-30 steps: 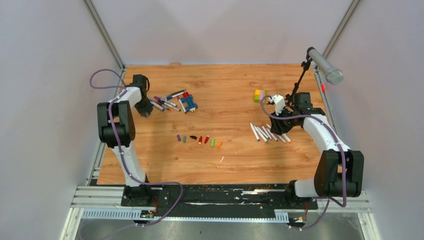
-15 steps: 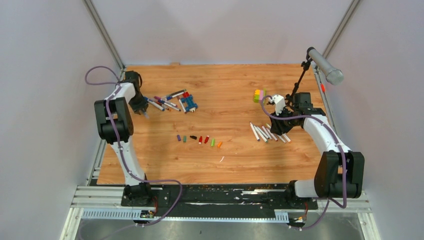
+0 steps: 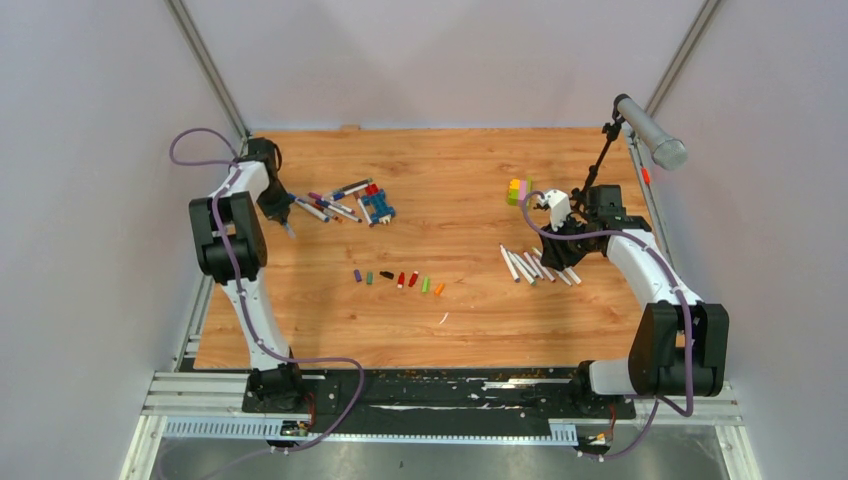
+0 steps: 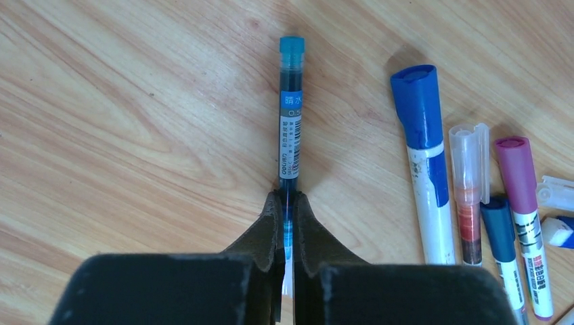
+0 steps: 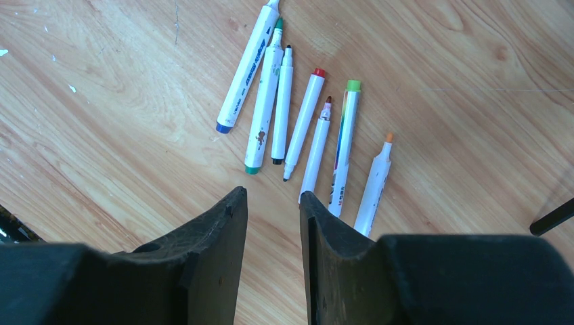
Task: Open the pen caps
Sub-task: Pick up the pen from the center of the board.
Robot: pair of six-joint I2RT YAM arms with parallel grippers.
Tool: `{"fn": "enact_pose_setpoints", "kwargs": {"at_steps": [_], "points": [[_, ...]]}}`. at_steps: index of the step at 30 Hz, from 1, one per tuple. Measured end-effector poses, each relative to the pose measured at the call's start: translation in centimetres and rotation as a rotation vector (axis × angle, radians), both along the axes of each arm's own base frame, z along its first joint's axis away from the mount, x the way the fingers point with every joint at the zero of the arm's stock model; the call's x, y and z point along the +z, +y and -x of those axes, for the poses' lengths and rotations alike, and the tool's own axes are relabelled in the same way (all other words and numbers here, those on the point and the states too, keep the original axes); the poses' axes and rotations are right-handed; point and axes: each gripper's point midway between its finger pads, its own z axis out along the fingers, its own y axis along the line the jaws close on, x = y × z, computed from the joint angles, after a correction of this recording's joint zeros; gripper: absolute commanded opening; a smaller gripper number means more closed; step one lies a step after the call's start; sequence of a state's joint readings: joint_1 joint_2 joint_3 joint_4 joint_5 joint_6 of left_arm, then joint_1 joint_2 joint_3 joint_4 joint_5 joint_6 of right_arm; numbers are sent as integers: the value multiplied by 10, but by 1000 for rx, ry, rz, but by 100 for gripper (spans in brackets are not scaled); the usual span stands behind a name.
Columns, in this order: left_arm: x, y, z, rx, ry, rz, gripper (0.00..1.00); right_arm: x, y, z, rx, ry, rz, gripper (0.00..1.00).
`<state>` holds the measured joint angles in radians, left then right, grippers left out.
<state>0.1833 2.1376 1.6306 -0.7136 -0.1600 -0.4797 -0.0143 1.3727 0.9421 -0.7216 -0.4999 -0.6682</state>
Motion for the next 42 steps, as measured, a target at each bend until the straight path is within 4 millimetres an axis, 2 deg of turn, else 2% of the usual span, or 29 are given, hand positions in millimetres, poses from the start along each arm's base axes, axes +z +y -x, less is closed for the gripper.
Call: {"fn": "enact_pose_setpoints", "kwargs": {"at_steps": [4, 8, 11, 14, 18, 23, 27, 32, 34, 38, 42], "points": [[1, -5, 6, -15, -20, 15, 0, 0, 1, 0, 3, -1, -3, 36], [5, -23, 40, -45, -36, 76, 0, 1, 5, 2, 24, 1, -23, 36], [20, -45, 64, -85, -111, 154, 0, 4, 10, 6, 47, 1, -45, 36], [42, -72, 77, -149, -248, 251, 0, 11, 20, 10, 96, -20, -68, 36], [70, -113, 89, -252, -450, 423, 0, 19, 37, 18, 175, -40, -107, 36], [87, -162, 112, -367, -614, 628, 0, 33, 56, 29, 252, -58, -196, 37], [120, -220, 132, -552, -735, 744, 0, 57, 76, 42, 320, -90, -327, 40], [178, -306, 170, -854, -898, 861, 0, 99, 100, 64, 387, -165, -525, 58], [197, -337, 189, -950, -954, 916, 0, 116, 109, 75, 414, -174, -614, 62], [213, -376, 208, -1020, -1020, 980, 0, 138, 120, 92, 456, -167, -753, 65], [205, -411, 221, -1051, -1006, 1011, 0, 148, 124, 100, 461, -109, -843, 68]]}}
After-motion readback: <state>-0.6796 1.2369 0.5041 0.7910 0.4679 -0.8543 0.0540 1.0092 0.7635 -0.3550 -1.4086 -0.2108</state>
